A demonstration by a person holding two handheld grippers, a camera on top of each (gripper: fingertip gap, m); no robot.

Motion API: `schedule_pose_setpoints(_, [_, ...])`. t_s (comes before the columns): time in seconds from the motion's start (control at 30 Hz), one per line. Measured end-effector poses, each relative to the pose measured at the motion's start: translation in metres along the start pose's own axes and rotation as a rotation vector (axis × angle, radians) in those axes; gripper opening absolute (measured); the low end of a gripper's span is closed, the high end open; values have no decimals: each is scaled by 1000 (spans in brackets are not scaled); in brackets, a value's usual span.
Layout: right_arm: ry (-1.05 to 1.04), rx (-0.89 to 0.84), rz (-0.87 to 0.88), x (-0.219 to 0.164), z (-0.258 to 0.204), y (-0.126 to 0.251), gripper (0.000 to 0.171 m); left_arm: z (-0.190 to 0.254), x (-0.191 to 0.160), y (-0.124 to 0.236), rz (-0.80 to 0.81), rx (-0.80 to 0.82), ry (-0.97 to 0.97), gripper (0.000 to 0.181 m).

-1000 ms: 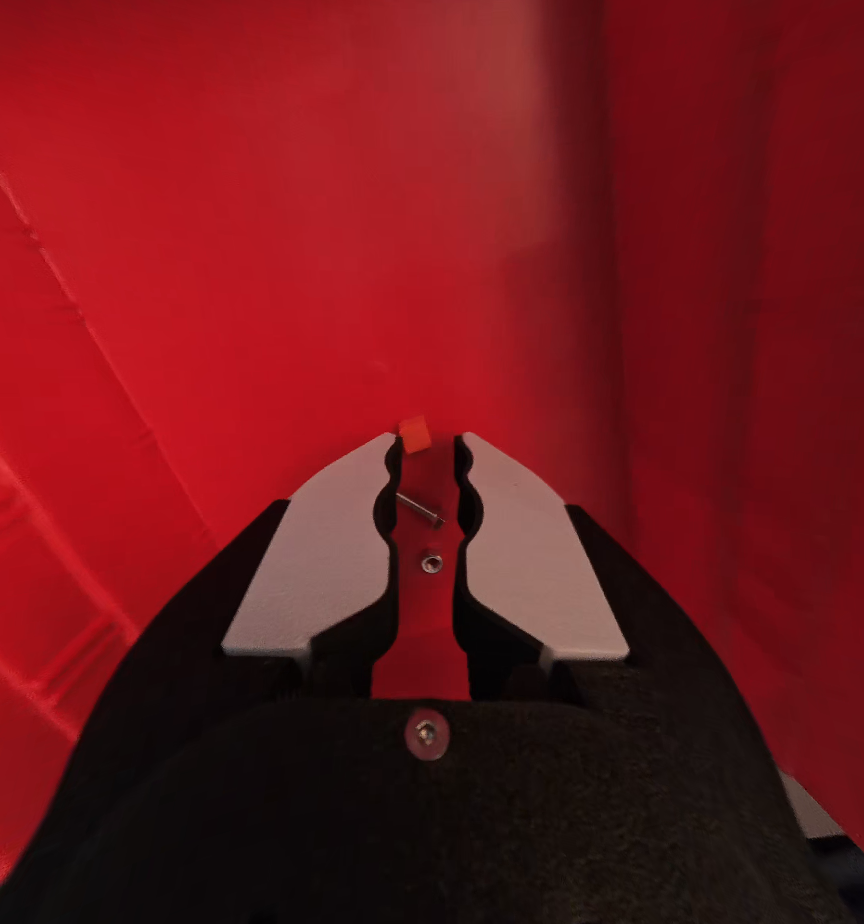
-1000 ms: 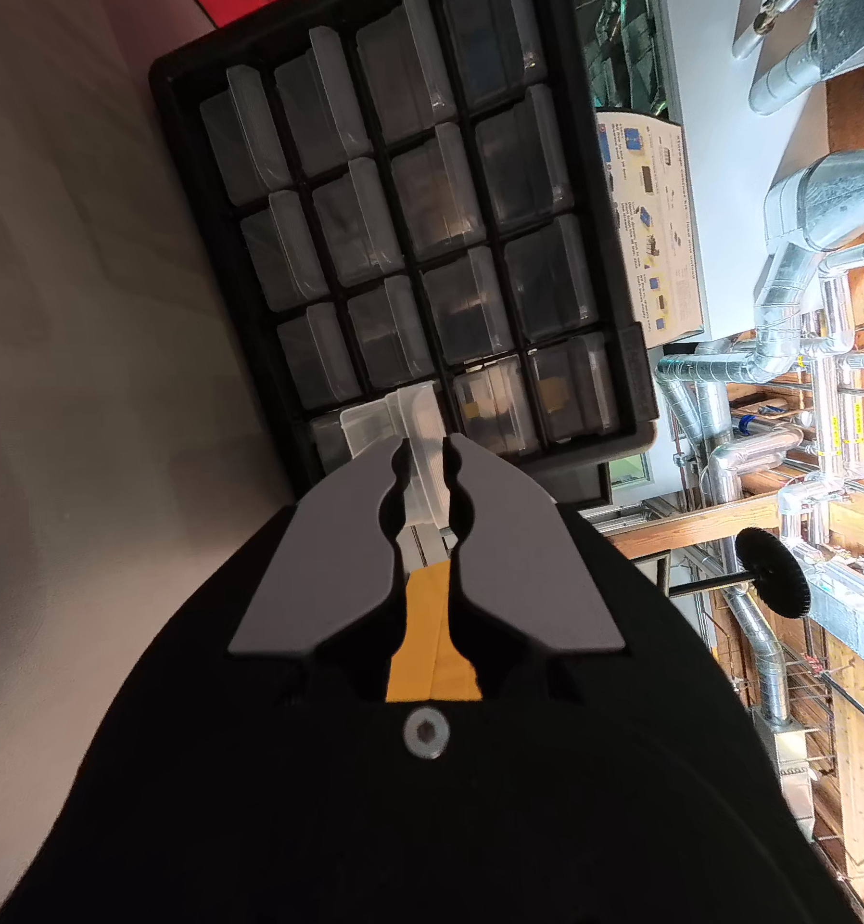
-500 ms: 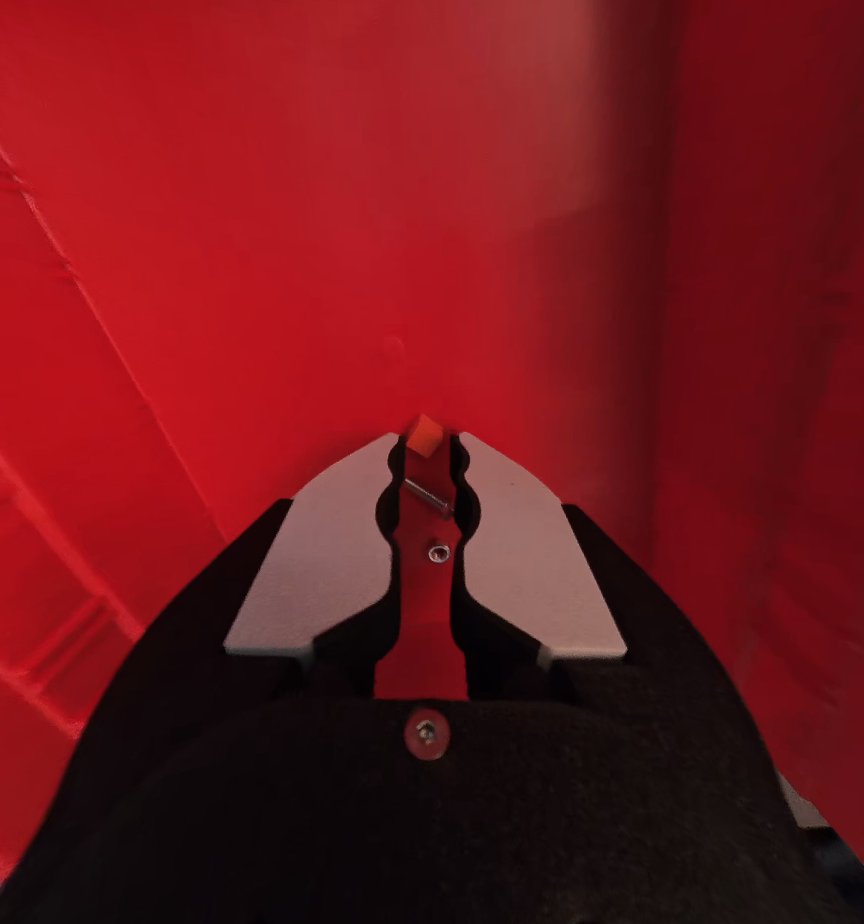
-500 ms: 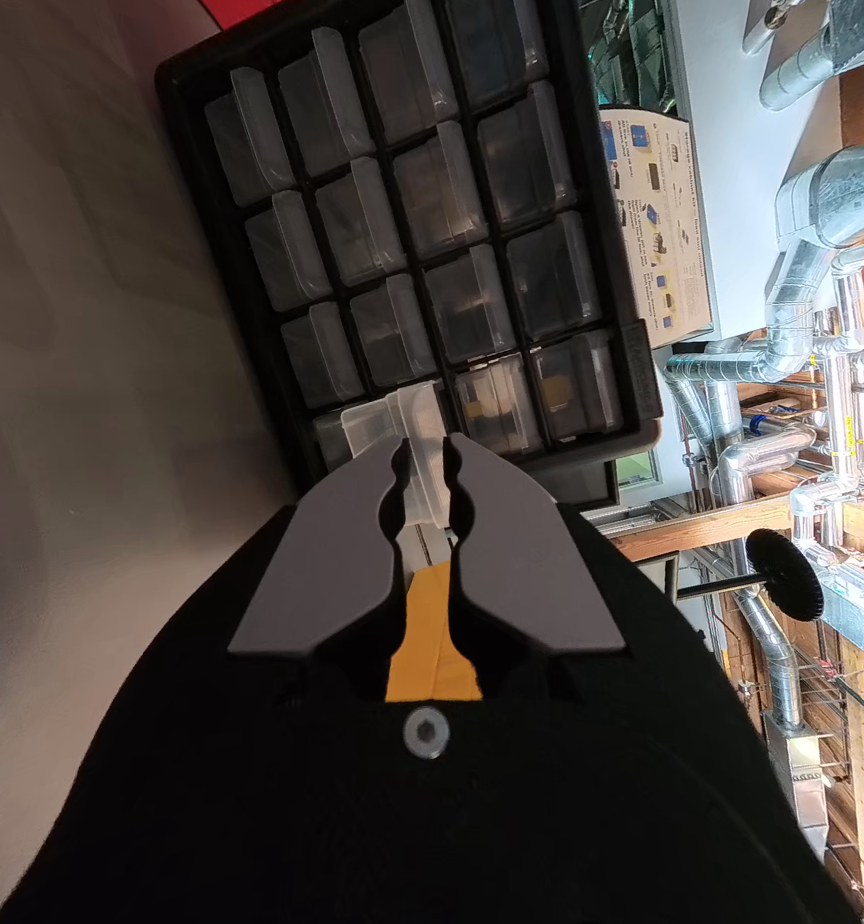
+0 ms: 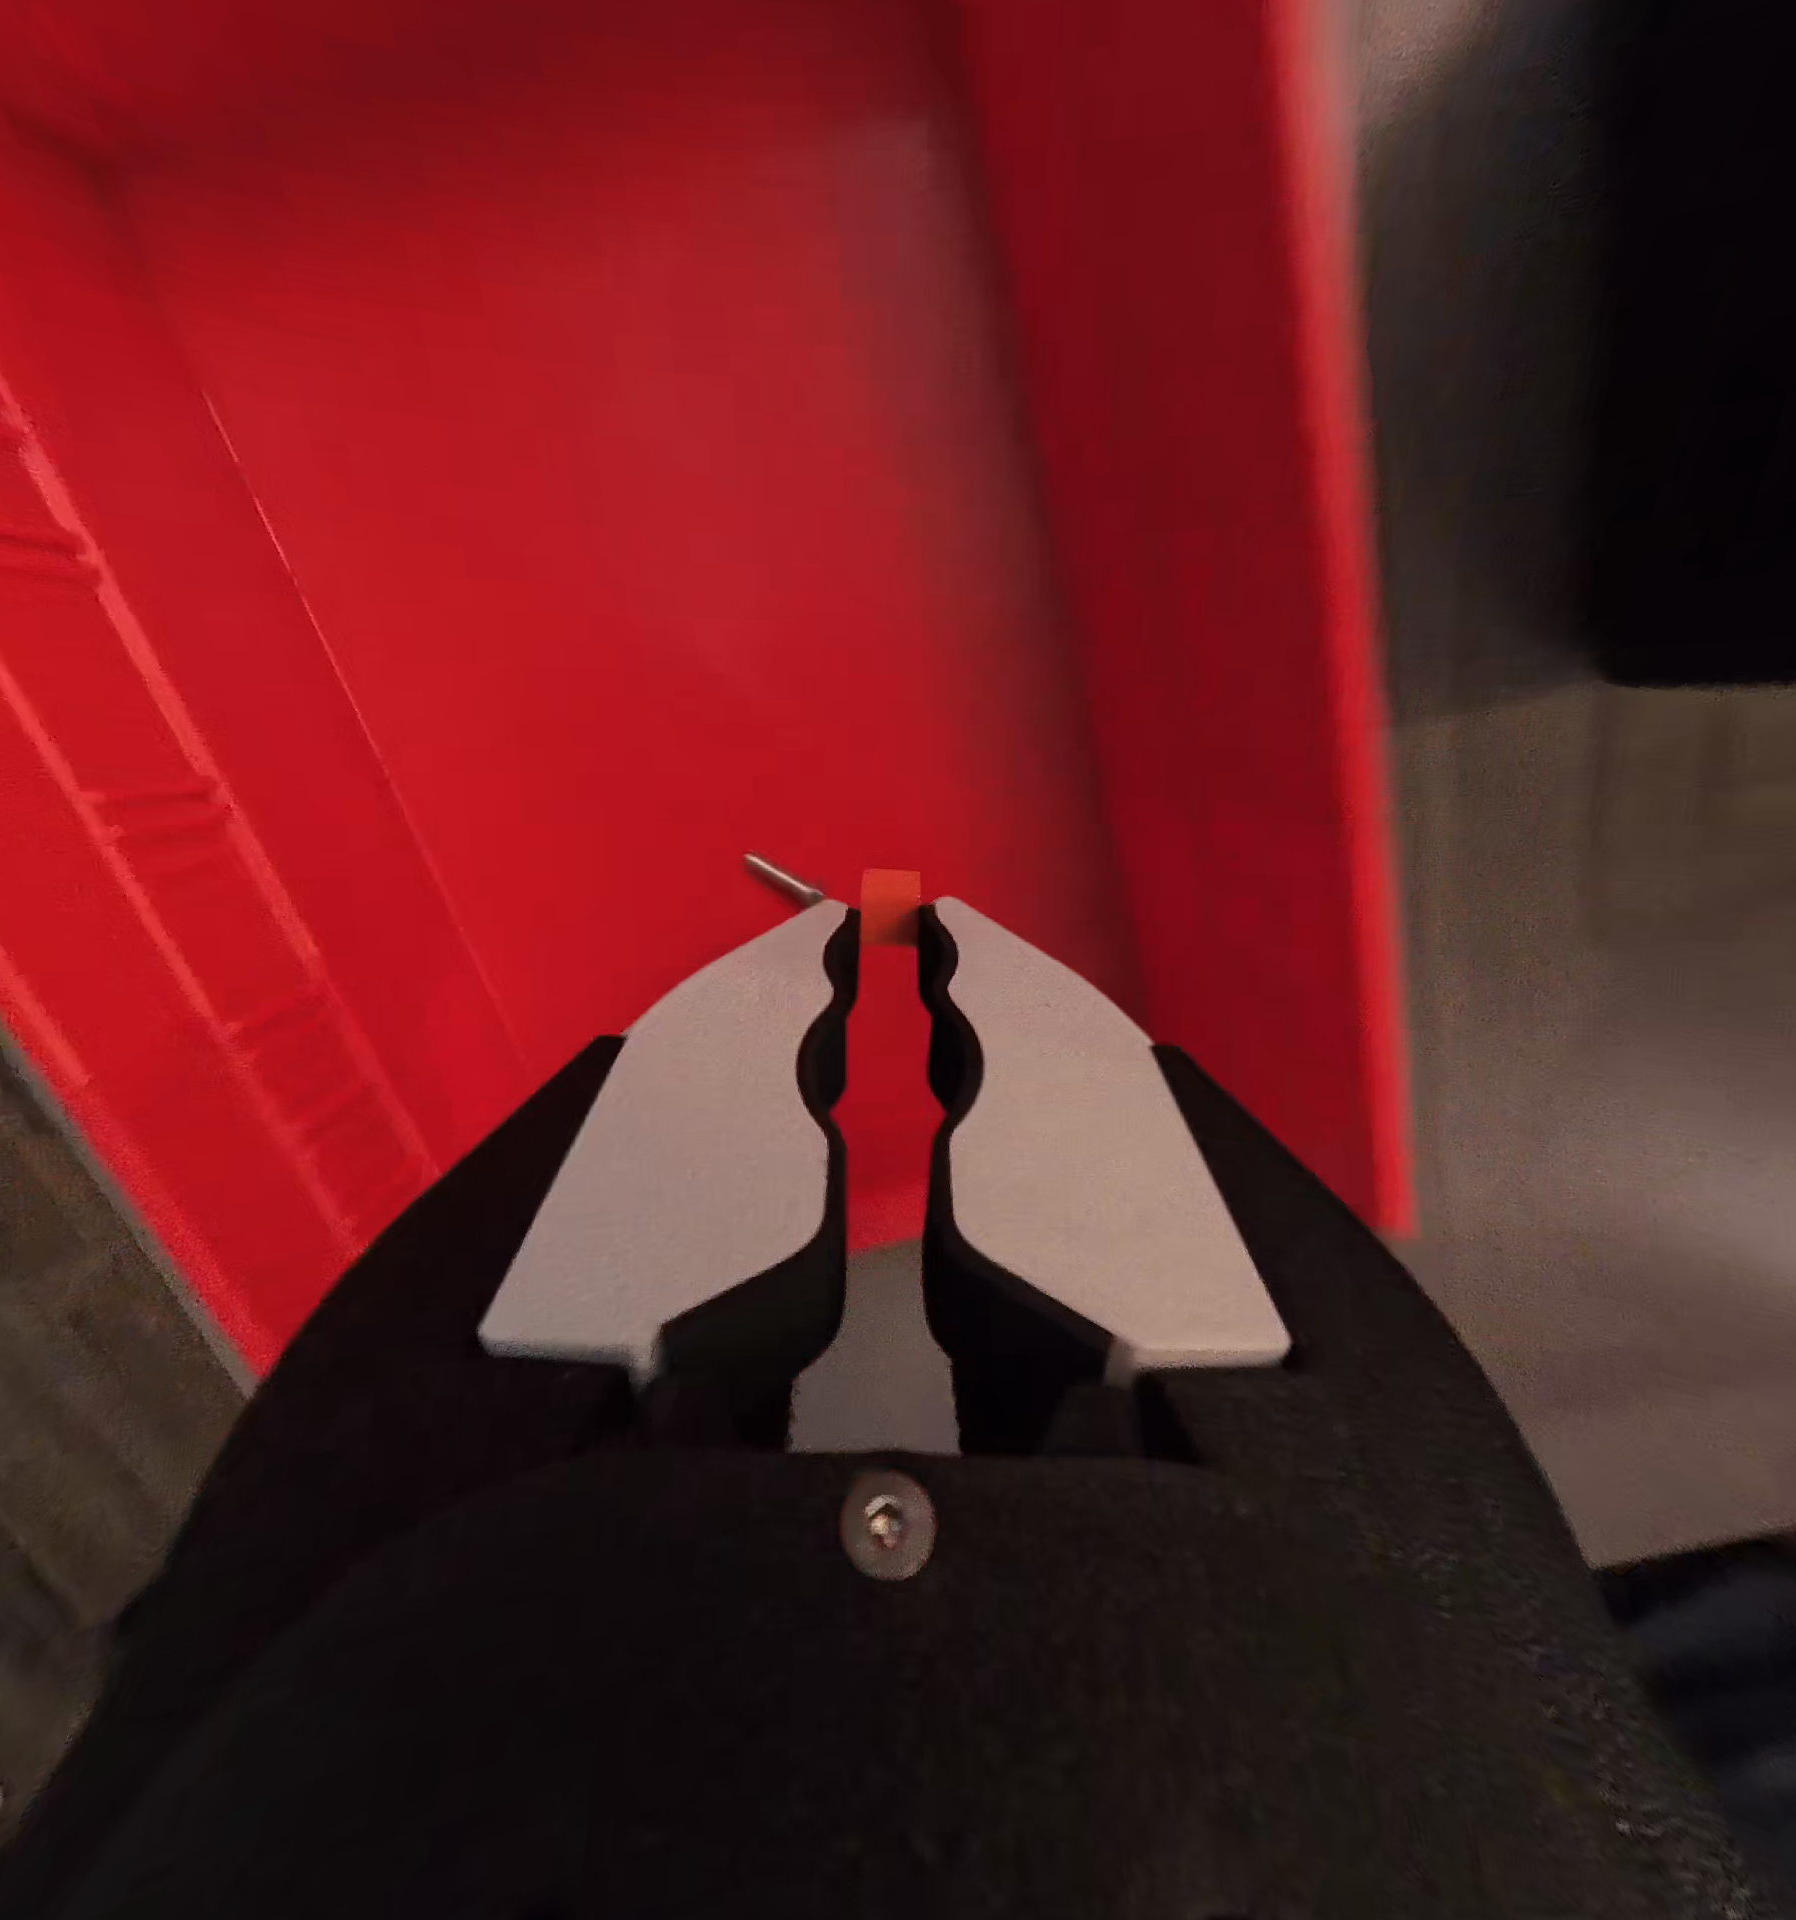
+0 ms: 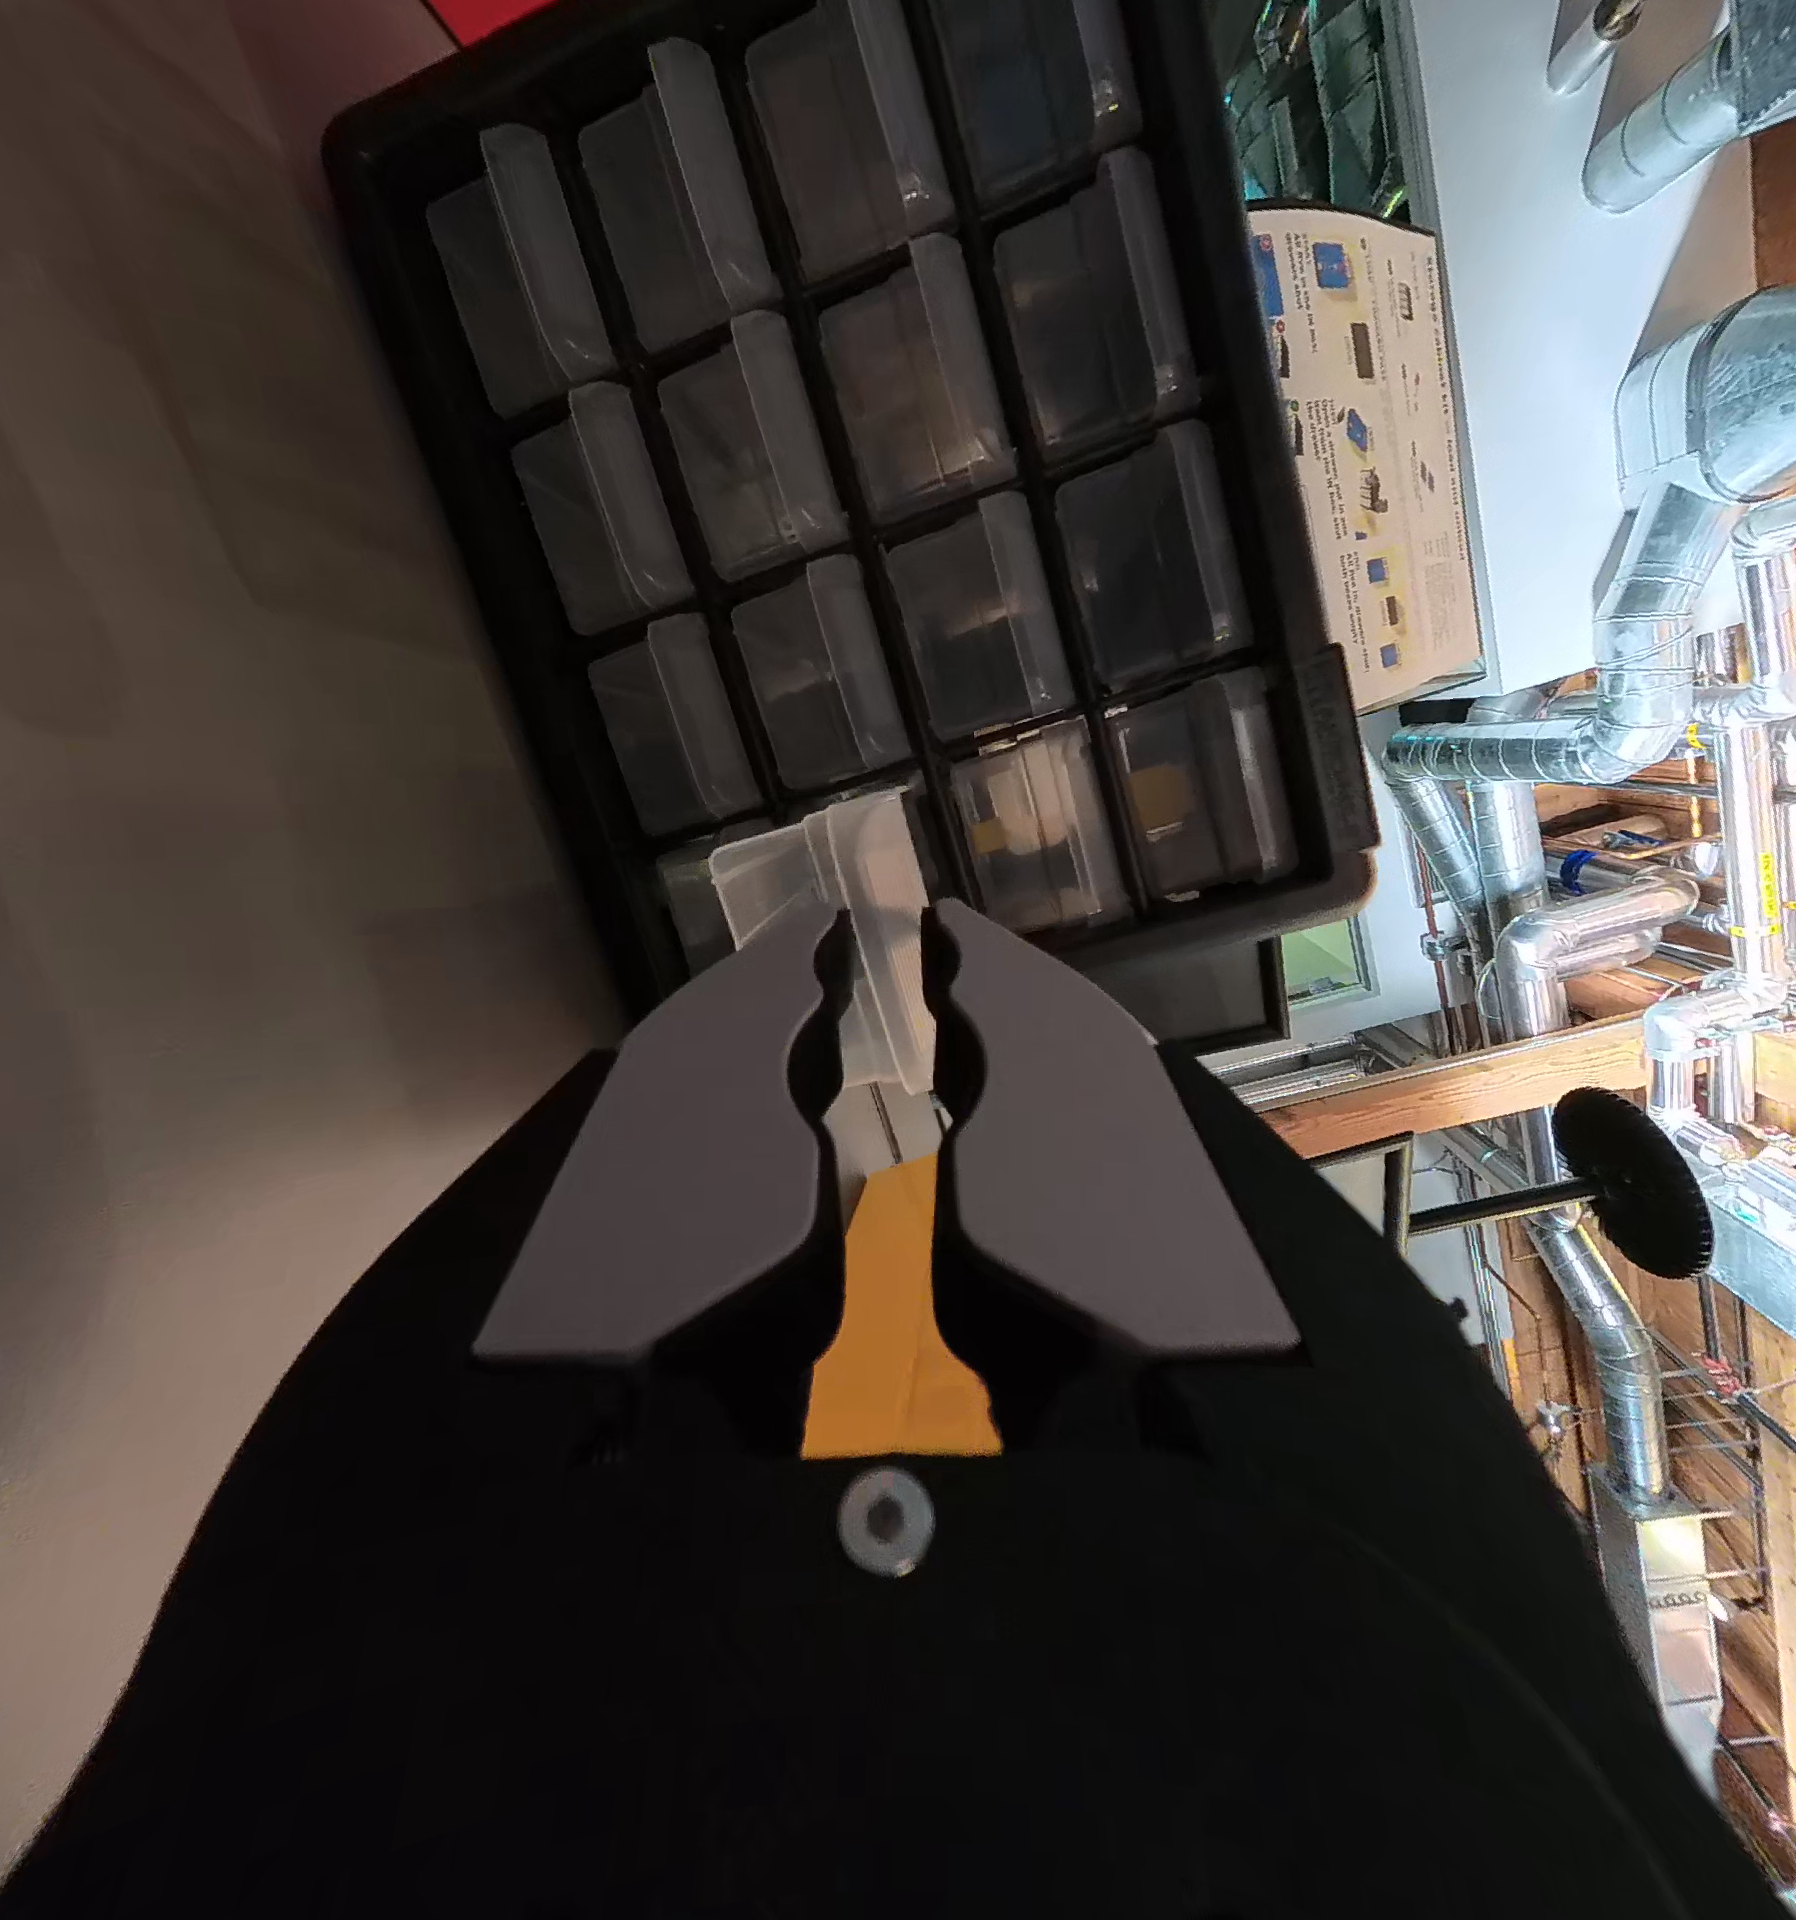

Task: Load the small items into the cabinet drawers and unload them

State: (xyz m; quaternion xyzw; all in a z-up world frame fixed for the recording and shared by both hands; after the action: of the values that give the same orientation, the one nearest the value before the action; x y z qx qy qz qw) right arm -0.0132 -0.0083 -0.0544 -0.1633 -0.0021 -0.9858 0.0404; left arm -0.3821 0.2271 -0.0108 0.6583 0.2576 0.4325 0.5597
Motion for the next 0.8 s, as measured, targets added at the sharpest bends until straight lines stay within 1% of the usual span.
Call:
schedule_pose_setpoints(0.03, [1,0,0,0,-1,1,13,12,-1,17,47,-17,-40,10])
schedule_pose_setpoints(0.1, [5,-2,7,1,-1,0,13,49,-1,52,181,-105,-169,10])
schedule_pose_setpoints(0.2, [15,1,15,3,-4,-1,13,126,-4,94,358,-295,-463,10])
schedule_pose_setpoints(0.3, [14,5,26,5,-5,-1,13,215,-9,111,441,-485,-754,10])
schedule_pose_setpoints(0.33, [12,7,28,5,-5,-1,13,246,-9,112,453,-546,-820,10])
schedule_pose_setpoints(0.37, [12,9,30,5,-6,-1,14,275,-6,110,463,-571,-865,10])
schedule_pose_setpoints(0.4, [13,10,30,5,-6,-1,14,301,0,103,465,-552,-902,10])
schedule_pose_setpoints(0.47, [11,12,31,4,-5,-2,14,341,14,82,422,-455,-989,10])
schedule_pose_setpoints(0.57, [1,14,36,4,-4,-3,14,380,27,46,254,-356,-1111,10])
schedule_pose_setpoints(0.7, [14,29,42,7,-8,-2,14,397,43,9,130,-153,-1184,10])
schedule_pose_setpoints(0.8, [7,27,49,8,-7,-2,14,399,46,-6,31,-80,-1222,10])
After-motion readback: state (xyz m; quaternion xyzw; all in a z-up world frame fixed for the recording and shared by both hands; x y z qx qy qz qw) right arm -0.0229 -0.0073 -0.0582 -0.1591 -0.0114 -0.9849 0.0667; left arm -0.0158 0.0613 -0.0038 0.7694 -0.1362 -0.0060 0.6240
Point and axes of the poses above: each gripper's, where its closed fingertips meet, y back along the fingers, x out of its top, z = x × y across the jaws, the point moved 6 cm from there along y, back along the fingers
